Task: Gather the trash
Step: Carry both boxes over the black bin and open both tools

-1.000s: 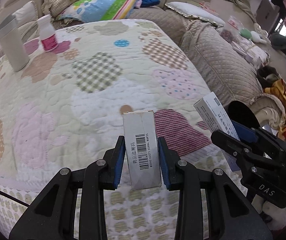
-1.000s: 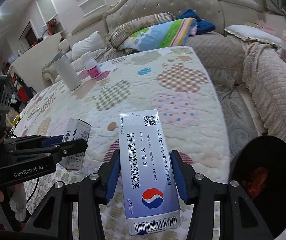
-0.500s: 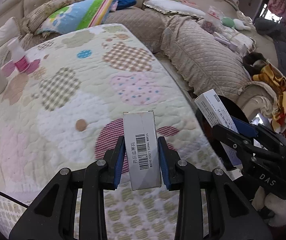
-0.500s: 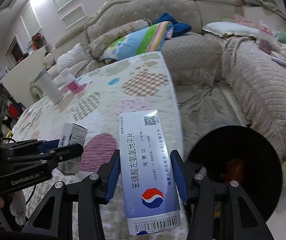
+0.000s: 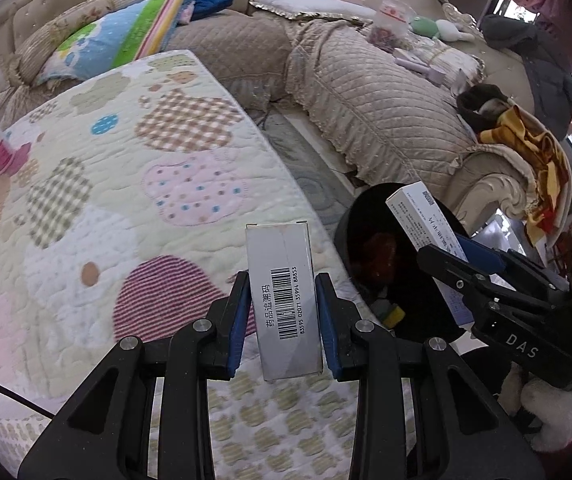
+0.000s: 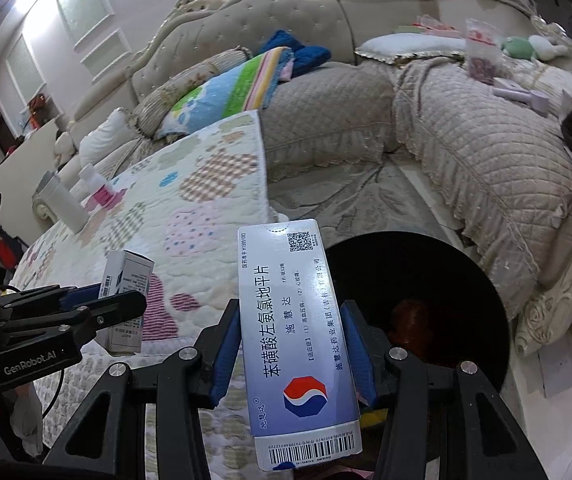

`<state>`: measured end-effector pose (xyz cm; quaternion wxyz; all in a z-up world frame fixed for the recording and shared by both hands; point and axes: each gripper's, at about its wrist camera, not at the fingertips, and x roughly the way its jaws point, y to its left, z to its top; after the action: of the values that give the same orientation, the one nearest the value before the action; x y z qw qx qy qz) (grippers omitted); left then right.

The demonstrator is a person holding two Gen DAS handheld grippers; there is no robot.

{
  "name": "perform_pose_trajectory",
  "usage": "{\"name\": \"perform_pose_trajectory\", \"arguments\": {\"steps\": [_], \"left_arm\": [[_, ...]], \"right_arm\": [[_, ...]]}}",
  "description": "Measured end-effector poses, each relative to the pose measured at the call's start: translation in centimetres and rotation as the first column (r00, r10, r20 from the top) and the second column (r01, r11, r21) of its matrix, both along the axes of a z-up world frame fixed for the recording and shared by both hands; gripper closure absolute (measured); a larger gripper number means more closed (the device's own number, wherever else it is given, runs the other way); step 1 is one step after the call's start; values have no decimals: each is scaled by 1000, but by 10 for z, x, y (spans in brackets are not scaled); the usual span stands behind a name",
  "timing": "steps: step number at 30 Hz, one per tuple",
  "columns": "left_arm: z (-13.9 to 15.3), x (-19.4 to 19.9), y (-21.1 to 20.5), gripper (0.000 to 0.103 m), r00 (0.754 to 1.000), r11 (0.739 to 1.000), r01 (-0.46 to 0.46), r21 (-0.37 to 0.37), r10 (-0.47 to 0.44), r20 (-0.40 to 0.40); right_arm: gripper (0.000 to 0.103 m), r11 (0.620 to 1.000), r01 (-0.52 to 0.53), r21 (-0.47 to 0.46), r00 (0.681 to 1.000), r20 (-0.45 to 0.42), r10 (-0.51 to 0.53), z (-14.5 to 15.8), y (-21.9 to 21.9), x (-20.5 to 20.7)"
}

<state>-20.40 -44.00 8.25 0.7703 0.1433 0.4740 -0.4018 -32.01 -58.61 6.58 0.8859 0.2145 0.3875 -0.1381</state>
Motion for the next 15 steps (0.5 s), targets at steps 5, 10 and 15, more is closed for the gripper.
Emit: {"name": "perform_pose_trajectory", "arguments": {"steps": [5,10,15], "left_arm": [[-3,-7,-18,73,999,1000,31,-1,-31,-12],[-5,-13,-34,73,998,998,61,-12,-61,-34],[-7,-19,-52,73,994,995,95,-31,-96,-54]], "right_arm": [[55,999,33,6,999,-7,-33,-3,-12,-9],[55,997,69,16,997,-18,-69,-10,-25,-18],[55,994,108,32,994,-34,-107,-18,-40,-27]]}}
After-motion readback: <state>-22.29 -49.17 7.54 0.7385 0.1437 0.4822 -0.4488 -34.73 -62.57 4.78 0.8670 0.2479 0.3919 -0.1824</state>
